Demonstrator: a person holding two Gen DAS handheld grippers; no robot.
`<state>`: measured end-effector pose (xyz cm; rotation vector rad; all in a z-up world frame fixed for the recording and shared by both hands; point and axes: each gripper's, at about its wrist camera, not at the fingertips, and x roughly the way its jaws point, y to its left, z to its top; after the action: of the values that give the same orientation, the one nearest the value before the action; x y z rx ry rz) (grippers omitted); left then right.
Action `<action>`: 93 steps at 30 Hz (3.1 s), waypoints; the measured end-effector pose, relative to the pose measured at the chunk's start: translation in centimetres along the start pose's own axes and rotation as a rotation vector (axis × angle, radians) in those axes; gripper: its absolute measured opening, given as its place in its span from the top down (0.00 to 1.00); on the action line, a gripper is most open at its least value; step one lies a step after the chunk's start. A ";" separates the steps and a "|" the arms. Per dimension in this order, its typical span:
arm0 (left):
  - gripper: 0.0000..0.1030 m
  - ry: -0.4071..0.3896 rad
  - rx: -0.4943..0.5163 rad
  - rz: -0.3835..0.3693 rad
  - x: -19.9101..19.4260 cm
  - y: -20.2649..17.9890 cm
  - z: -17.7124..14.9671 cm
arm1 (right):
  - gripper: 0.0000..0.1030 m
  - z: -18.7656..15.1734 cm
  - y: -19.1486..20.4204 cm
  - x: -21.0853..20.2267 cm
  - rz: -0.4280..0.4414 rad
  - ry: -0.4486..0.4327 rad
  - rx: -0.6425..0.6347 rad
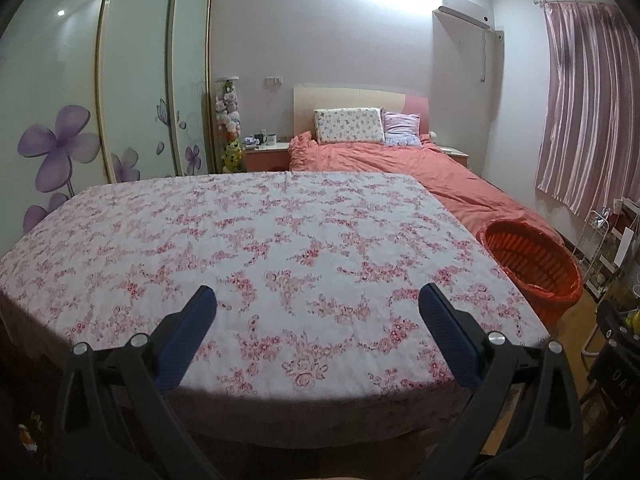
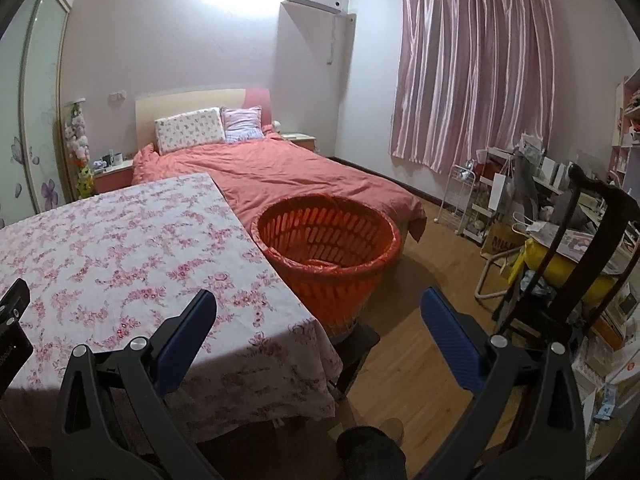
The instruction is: Collect trash
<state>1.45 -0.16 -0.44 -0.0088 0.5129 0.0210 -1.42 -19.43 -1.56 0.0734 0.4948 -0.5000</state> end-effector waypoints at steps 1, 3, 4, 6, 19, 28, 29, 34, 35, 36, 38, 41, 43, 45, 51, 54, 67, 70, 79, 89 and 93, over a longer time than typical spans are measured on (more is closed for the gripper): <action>0.04 0.008 0.000 -0.002 0.1 -0.1 -0.1 | 0.02 0.0 -0.1 0.1 -0.002 0.011 0.003; 0.04 0.020 -0.001 -0.009 0.2 -0.1 -0.1 | 0.02 0.0 -0.2 0.3 -0.005 0.032 0.009; 0.04 0.027 -0.002 -0.012 0.3 -0.1 -0.2 | 0.02 0.0 -0.3 0.5 -0.006 0.040 0.010; 0.04 0.035 -0.003 -0.017 0.4 -0.1 -0.3 | 0.02 -0.1 -0.4 0.6 -0.005 0.059 0.014; 0.04 0.048 0.005 -0.023 0.5 -0.6 -0.5 | 0.02 -0.2 -0.8 0.6 0.009 0.074 0.021; 0.04 0.033 0.008 -0.029 -0.1 -0.9 -0.3 | 0.02 0.1 -0.9 0.4 0.019 0.062 0.025; 0.04 0.032 0.007 -0.031 -0.3 -1.0 -0.3 | 0.02 0.1 -0.9 0.3 0.020 0.061 0.025; 0.04 0.024 0.005 -0.047 -0.7 -1.1 -0.1 | 0.02 0.3 -1.1 0.1 0.029 0.052 0.028; 0.04 0.021 0.005 -0.051 -0.8 -1.1 -0.1 | 0.02 0.3 -1.1 0.1 0.030 0.050 0.028; 0.04 0.017 0.005 -0.053 -0.8 -1.1 0.0 | 0.02 0.3 -1.2 0.1 0.033 0.048 0.029; 0.04 0.012 0.007 -0.056 -1.0 -1.2 0.1 | 0.02 0.4 -1.2 -0.1 0.035 0.042 0.030; 0.04 0.007 0.009 -0.060 -1.2 -1.4 0.1 | 0.02 0.5 -1.2 -0.2 0.037 0.037 0.031; 0.04 0.005 0.010 -0.062 -1.2 -1.4 0.2 | 0.02 0.5 -1.2 -0.3 0.037 0.033 0.033; 0.04 0.003 0.011 -0.064 -1.3 -1.5 0.3 | 0.02 0.6 -1.3 -0.3 0.036 0.030 0.035; 0.04 0.002 0.011 -0.065 -1.4 -1.5 0.3 | 0.02 0.6 -1.3 -0.2 0.037 0.029 0.035; 0.04 0.001 0.011 -0.066 -1.4 -1.5 0.3 | 0.02 0.7 -1.4 -0.2 0.037 0.028 0.035; 0.04 0.000 0.011 -0.068 -1.6 -1.6 0.6 | 0.02 0.9 -1.4 -0.3 0.036 0.026 0.036; 0.04 0.001 0.011 -0.068 -1.6 -1.6 0.6 | 0.02 0.9 -1.4 -0.3 0.037 0.027 0.036; 0.04 0.001 0.011 -0.068 -1.5 -1.5 0.6 | 0.02 0.9 -1.4 -0.2 0.037 0.026 0.036; 0.04 0.002 0.011 -0.068 -1.5 -1.5 0.6 | 0.02 0.8 -1.4 -0.2 0.037 0.026 0.036; 0.04 0.004 0.011 -0.067 -1.5 -1.5 0.6 | 0.02 0.9 -1.4 -0.2 0.037 0.025 0.036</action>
<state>0.44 -1.67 0.78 -0.0149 0.5162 -0.0472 -1.89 -20.72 -0.62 0.1230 0.5087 -0.4726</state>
